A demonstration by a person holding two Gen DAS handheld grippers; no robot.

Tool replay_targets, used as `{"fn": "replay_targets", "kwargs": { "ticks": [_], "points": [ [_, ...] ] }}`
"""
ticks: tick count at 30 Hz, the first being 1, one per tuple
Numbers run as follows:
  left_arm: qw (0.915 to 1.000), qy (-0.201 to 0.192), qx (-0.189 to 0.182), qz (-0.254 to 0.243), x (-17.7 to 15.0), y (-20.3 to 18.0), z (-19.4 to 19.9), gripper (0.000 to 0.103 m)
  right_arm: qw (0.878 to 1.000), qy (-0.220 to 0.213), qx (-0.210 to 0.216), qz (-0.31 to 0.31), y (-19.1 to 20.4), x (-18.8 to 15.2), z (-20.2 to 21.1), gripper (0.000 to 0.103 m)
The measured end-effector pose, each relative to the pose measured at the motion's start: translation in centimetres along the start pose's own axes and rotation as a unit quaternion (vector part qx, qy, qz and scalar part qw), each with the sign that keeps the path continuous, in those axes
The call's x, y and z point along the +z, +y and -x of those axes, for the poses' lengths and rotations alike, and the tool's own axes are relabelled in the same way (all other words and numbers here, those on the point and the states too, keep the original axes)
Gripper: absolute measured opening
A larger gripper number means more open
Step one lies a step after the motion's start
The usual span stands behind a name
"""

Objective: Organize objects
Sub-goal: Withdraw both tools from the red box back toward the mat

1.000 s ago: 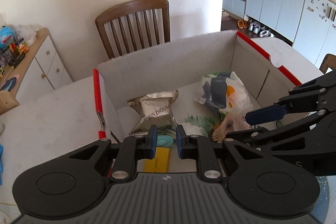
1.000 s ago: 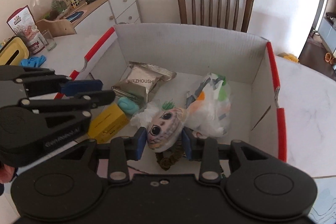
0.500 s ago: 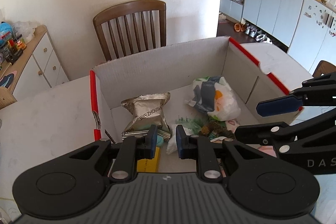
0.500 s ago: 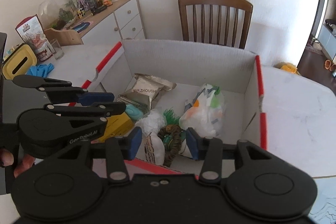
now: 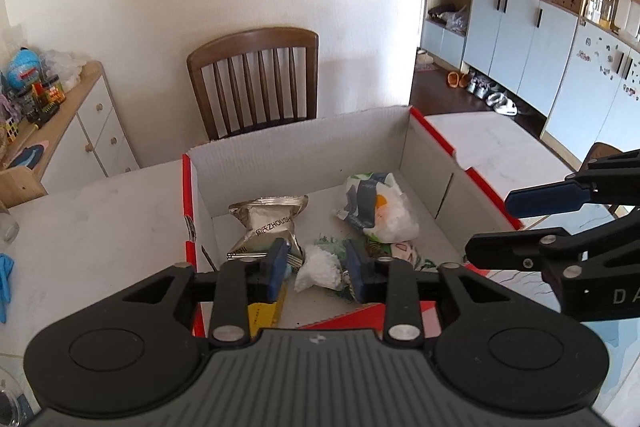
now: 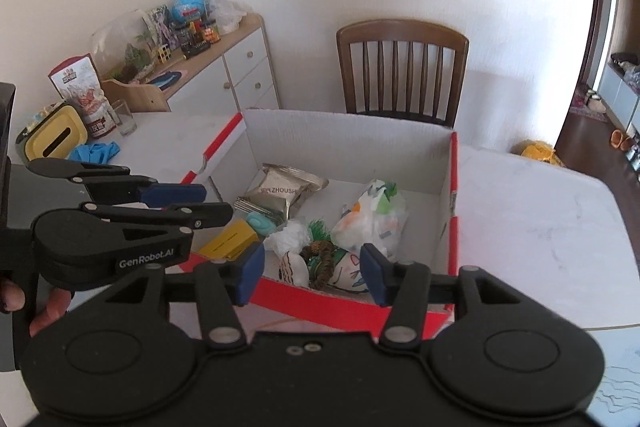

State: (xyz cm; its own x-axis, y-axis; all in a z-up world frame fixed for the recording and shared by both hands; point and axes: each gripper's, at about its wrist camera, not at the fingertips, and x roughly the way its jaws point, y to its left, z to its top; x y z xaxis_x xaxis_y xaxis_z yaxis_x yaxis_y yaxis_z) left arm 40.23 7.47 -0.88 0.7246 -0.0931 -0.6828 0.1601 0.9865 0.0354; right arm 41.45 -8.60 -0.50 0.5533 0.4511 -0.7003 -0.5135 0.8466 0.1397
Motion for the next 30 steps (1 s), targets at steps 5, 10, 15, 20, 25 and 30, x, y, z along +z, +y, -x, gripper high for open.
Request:
{"fn": "replay_targets", "kwargs": {
  "ticks": [5,10,15,20,25,30],
  "points": [
    [0.9998,-0.019,0.005,0.002,-0.3,-1.0,2.2,0.055,1.000,-0.021,0.007,0.010,0.3,-0.5,2.5,0.056],
    [0.9996,-0.027,0.004,0.003,-0.7,-2.2,4.0,0.059,0.999,-0.036,0.010,0.022,0.4,-1.3,4.8,0.063],
    [0.9993,-0.037,0.006,0.003,-1.9,-3.4,6.0,0.068,0.999,-0.044,0.012,0.022,0.1,-2.4,6.7,0.068],
    [0.9992,-0.039,0.006,0.007,-3.0,-4.3,7.8,0.082,0.998,-0.053,0.019,0.017,-0.4,-3.6,8.5,0.079],
    [0.9990,-0.042,0.008,0.014,-4.3,-5.2,9.6,0.087,0.998,-0.059,0.021,0.012,-0.6,-4.7,9.9,0.087],
    [0.9988,-0.043,0.013,0.018,-5.9,-6.0,10.9,0.094,0.997,-0.068,0.021,0.014,-0.7,-6.0,11.3,0.095]
  ]
}}
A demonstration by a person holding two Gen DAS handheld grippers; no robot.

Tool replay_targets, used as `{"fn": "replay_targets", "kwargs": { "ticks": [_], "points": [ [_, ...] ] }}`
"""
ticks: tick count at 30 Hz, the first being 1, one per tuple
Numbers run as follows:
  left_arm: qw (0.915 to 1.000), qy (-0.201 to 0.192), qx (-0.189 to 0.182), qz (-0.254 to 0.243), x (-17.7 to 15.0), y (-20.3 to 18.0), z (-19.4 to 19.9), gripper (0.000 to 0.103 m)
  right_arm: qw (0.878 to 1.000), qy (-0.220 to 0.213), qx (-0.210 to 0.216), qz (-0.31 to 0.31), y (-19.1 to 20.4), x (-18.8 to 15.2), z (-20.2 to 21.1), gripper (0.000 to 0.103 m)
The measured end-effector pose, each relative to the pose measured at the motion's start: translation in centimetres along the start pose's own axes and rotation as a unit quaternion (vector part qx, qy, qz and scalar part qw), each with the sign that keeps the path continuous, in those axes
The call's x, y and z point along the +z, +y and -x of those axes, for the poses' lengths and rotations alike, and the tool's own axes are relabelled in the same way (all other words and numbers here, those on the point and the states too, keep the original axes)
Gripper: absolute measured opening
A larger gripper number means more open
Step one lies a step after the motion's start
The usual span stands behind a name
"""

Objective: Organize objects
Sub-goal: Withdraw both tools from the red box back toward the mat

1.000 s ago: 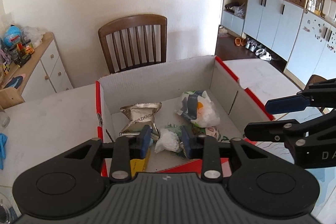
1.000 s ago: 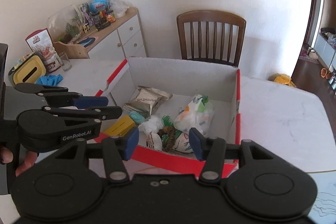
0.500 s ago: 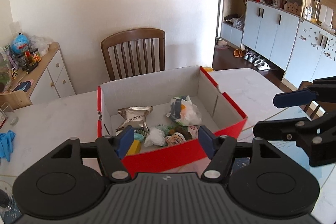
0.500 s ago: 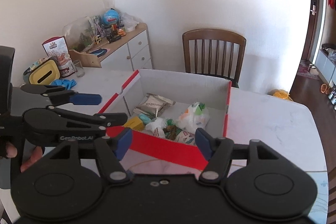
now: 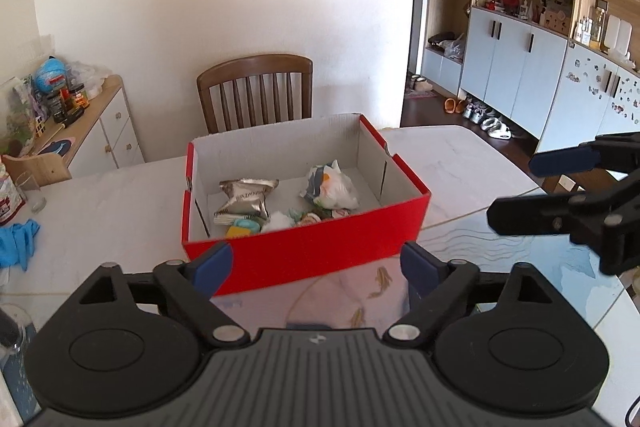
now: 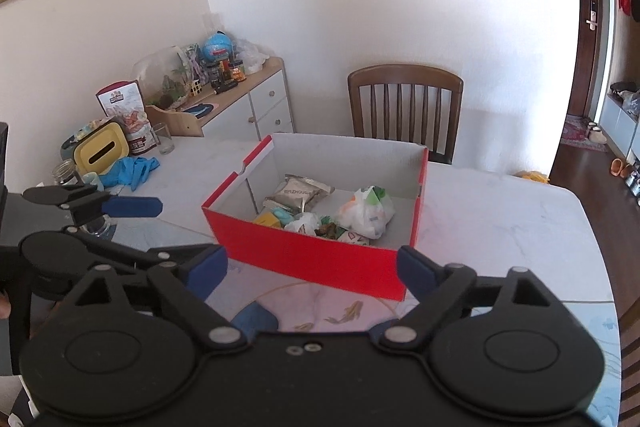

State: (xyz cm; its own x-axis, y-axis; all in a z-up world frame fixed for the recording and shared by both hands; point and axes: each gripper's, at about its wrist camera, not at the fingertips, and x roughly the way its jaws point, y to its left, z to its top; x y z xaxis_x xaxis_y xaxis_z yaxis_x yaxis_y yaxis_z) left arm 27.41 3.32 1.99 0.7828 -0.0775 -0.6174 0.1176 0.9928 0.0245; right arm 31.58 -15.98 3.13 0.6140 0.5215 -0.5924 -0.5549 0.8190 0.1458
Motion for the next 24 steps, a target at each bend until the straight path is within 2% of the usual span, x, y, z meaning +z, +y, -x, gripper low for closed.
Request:
{"fn": "replay_targets", "kwargs": {
  "ticks": [3,7,11,17,24],
  "points": [
    [0.9999,0.000,-0.002,0.012,-1.1,-0.1,0.7,0.099,1.000,-0.005,0.003,-0.012,-0.3,-0.6,0.8,0.101],
    [0.9997,-0.005,0.003,0.025,-2.5,-0.1,1.4,0.103,1.000,-0.002,0.002,-0.025,-0.8,-1.7,1.3,0.102],
    [0.9994,-0.008,0.015,0.031,-4.0,-0.1,1.9,0.103,0.999,0.006,0.000,-0.031,-1.1,-2.7,1.4,0.102],
    [0.9993,0.007,0.025,0.027,-6.7,-0.7,2.1,0.103,0.999,0.020,-0.004,-0.036,-1.3,-4.2,1.1,0.102],
    [0.9987,0.031,0.039,0.014,-10.5,-2.1,1.3,0.103,0.997,0.059,-0.014,-0.040,-1.5,-6.5,-1.6,0.102]
  ]
}}
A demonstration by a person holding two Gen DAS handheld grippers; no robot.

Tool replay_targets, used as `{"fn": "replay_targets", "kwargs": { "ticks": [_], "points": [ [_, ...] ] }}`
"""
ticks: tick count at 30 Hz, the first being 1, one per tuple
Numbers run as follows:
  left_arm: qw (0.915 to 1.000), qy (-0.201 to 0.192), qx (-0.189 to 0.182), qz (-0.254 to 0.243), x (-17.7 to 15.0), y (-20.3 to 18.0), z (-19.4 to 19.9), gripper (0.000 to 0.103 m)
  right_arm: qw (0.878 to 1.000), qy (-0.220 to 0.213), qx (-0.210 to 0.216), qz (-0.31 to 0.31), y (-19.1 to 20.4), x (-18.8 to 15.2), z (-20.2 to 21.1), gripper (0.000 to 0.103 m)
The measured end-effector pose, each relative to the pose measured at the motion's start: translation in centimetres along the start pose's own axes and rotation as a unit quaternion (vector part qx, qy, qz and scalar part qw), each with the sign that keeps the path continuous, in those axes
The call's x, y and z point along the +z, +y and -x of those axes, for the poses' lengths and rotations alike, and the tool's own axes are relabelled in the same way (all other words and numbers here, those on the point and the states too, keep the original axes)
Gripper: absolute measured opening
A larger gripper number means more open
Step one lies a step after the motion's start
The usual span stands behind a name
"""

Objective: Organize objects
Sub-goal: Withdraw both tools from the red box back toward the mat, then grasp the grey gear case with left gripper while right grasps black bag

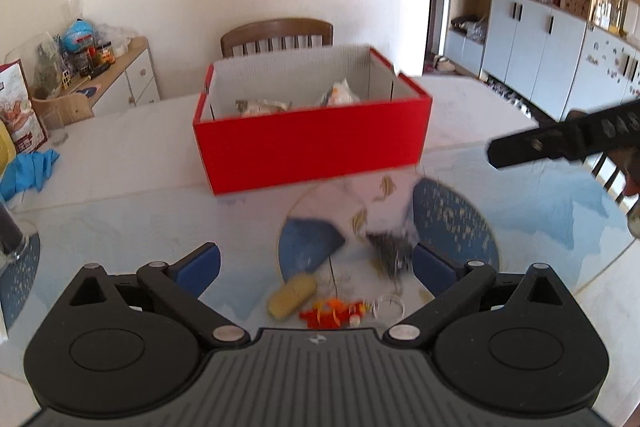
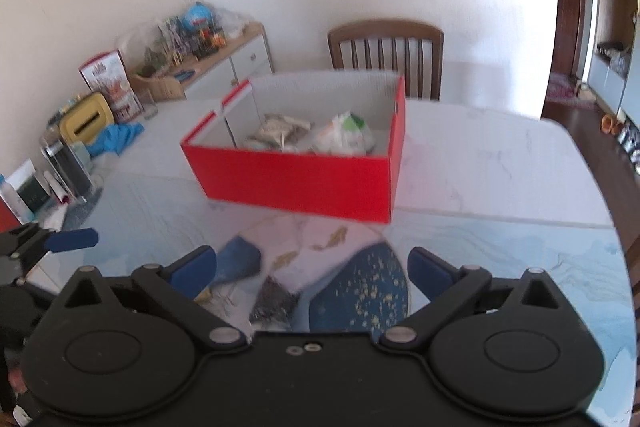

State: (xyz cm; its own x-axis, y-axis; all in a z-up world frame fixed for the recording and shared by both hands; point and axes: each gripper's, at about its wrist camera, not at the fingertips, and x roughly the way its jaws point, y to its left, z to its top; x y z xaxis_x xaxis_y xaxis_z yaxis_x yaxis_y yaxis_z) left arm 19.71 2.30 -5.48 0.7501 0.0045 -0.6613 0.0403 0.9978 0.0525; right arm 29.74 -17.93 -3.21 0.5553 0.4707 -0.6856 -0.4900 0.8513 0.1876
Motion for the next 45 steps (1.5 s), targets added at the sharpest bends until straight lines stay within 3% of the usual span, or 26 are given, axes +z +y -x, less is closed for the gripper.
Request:
{"fn": "replay_targets", "kwargs": {
  "ticks": [8,11,31,36,41,45],
  "points": [
    [0.9991,0.040,0.011,-0.011,-4.4,-1.7,-1.9,0.103,0.999,0.038,-0.001,-0.007,0.5,-1.9,-4.0,0.102],
    [0.9986,0.053,0.007,0.006,-5.5,-1.8,-2.5,0.103,0.999,0.051,-0.003,-0.008,0.8,-2.4,-5.3,0.101],
    [0.9977,0.063,0.025,0.002,-8.3,-4.0,-4.2,0.100,0.994,0.106,-0.011,-0.016,2.7,-3.5,-11.7,0.092],
    [0.9976,0.065,0.022,0.002,-8.4,-4.2,-4.2,0.085,0.993,0.113,-0.016,-0.012,3.1,-3.6,-12.6,0.084],
    [0.9978,0.064,0.016,-0.002,-8.2,-4.3,-4.0,0.062,0.993,0.114,-0.020,-0.006,3.3,-3.6,-12.9,0.078],
    [0.9977,0.066,0.005,-0.008,-8.2,-4.7,-3.9,0.049,0.993,0.111,-0.024,0.000,3.6,-3.5,-12.8,0.066]
  ]
}}
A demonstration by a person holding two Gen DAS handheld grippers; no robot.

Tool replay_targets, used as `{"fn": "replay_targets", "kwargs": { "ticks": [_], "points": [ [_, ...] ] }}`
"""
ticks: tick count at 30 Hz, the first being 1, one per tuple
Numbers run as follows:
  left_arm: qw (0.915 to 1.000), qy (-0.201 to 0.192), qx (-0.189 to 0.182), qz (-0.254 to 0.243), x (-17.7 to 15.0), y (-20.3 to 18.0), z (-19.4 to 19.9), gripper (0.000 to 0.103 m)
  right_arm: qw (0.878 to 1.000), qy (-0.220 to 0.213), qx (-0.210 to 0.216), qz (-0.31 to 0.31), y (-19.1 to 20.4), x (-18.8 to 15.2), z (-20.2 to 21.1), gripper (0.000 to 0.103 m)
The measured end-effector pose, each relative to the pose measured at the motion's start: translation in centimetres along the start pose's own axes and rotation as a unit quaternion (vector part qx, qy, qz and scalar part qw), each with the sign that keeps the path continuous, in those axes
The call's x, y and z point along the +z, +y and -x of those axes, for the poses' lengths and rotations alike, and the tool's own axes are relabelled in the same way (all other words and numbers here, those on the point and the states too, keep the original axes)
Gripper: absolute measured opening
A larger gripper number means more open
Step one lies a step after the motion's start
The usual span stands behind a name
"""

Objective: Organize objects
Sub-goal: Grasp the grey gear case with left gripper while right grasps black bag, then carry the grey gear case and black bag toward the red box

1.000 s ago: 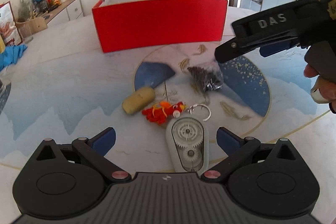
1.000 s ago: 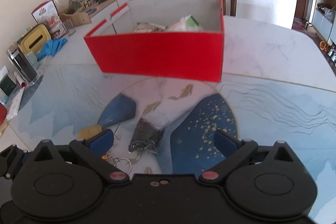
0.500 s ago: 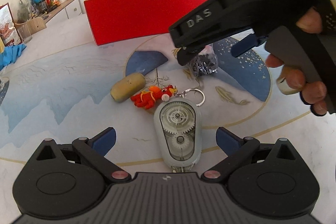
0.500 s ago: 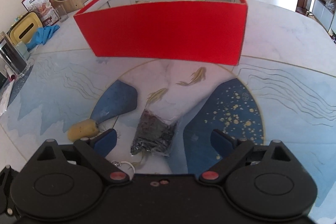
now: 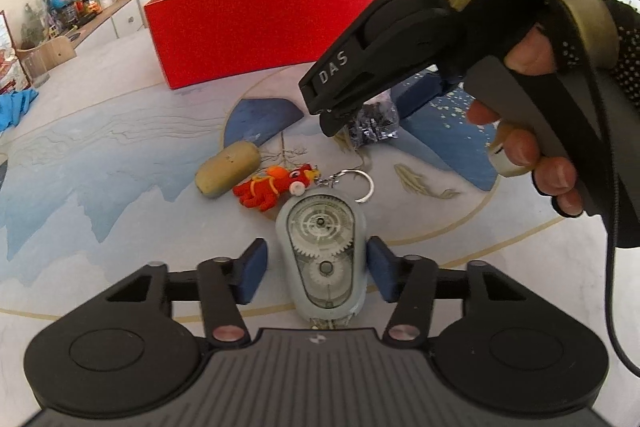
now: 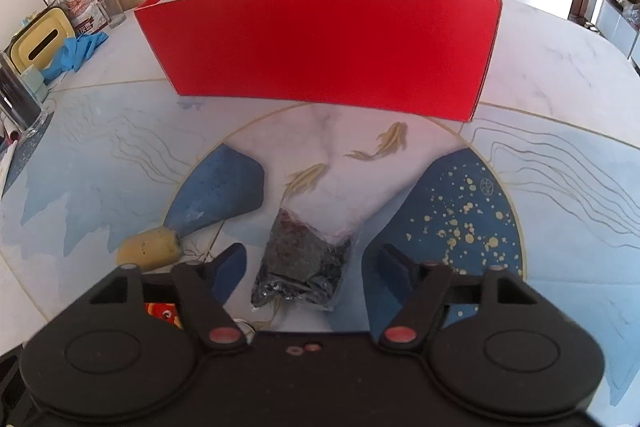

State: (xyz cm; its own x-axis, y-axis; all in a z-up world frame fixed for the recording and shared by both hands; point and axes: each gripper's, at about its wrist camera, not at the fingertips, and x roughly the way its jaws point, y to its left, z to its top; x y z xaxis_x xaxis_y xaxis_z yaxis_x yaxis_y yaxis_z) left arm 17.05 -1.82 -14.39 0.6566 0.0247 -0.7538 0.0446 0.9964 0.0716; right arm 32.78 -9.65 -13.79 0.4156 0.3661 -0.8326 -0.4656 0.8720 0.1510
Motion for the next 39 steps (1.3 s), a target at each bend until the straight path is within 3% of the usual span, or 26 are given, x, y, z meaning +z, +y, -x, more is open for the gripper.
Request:
{"fn": "replay_targets", "kwargs": {
  "ticks": [6,11,27,39],
  "points": [
    [1.0000,0.003,0.002,-0.006,0.1,-0.3,0.1,0.047,1.000,-0.003,-0.002,0.009,0.1,0.0,0.3,0.044],
    [1.0000,0.004,0.002,-0.008,0.2,-0.3,0.3,0.046,1.000,-0.007,-0.010,0.021,-0.1,-0.3,1.0,0.034],
    [0.9997,-0.023,-0.005,0.008,1.2,0.6,3.1,0.046,0.999,-0.026,0.002,0.034,-1.6,-2.5,7.4,0.033],
    [0.9966,-0.082,-0.005,0.004,7.7,3.4,6.4,0.046,0.996,-0.086,0.015,0.035,-1.9,-1.0,13.7,0.033]
  ]
}}
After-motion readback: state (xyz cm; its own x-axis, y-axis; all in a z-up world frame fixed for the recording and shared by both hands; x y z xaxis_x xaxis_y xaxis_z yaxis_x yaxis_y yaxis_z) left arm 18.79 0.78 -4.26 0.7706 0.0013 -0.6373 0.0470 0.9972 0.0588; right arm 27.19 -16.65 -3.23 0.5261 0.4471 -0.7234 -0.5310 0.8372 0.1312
